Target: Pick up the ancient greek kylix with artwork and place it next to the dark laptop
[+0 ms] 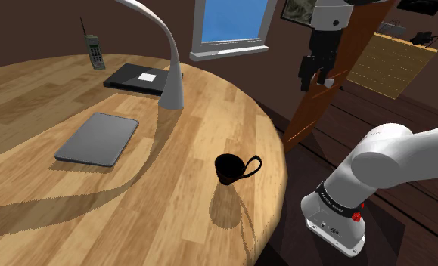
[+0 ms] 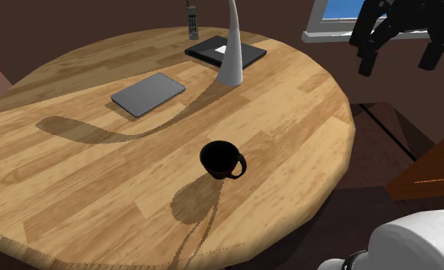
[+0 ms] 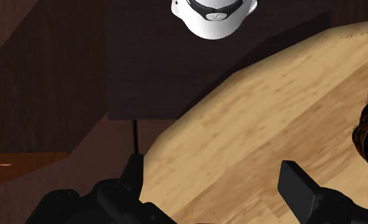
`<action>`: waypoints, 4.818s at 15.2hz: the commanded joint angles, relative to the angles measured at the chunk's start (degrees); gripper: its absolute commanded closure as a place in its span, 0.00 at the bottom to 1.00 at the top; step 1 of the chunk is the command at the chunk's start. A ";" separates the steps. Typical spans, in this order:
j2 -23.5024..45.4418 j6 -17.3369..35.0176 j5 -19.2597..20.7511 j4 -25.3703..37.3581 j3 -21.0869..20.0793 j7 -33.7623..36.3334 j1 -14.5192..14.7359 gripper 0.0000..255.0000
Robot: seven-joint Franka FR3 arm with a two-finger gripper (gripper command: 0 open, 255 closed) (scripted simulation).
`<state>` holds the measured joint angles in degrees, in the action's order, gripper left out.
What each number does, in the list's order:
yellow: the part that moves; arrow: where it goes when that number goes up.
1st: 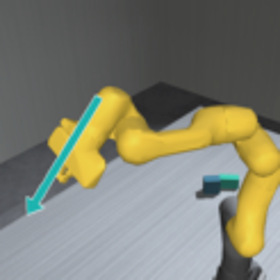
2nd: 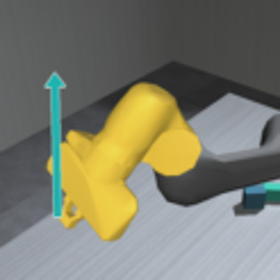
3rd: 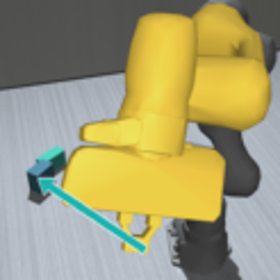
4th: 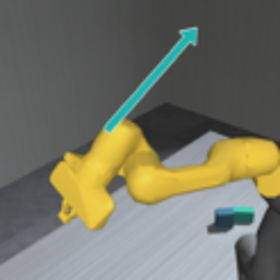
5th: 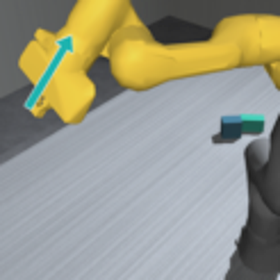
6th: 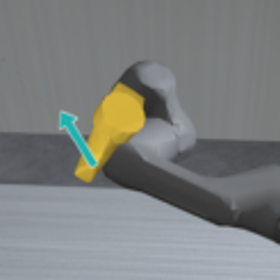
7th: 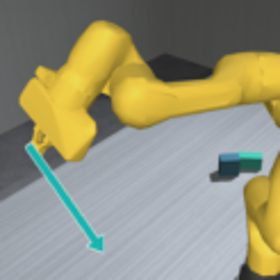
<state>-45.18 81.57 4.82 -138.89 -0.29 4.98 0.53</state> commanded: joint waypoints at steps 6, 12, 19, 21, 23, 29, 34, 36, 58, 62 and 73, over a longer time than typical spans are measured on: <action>0.75 4.10 -4.52 -3.07 -7.25 7.61 2.63 0.00; 5.05 9.93 -9.21 -4.27 -16.22 16.76 5.52 0.00; 14.66 17.41 -11.91 -2.06 -26.96 27.93 7.25 0.00; 18.26 19.52 -11.77 -0.73 -30.10 31.39 7.27 0.00; 22.25 21.53 -11.06 0.92 -33.25 35.07 7.08 0.00; 37.08 26.35 -4.35 7.73 -42.19 48.30 6.10 0.00; 41.91 29.33 -1.09 7.84 -43.66 52.41 6.33 0.00; 42.36 30.90 -0.71 6.58 -43.66 52.69 6.27 0.00; 41.72 31.42 -1.08 5.62 -43.52 52.24 6.20 1.00; 39.30 28.37 -2.70 6.99 -43.15 50.64 6.29 1.00; 34.22 19.86 -5.50 11.78 -41.72 47.33 6.55 1.00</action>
<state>-10.60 102.20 -0.48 -127.57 -42.11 52.50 7.04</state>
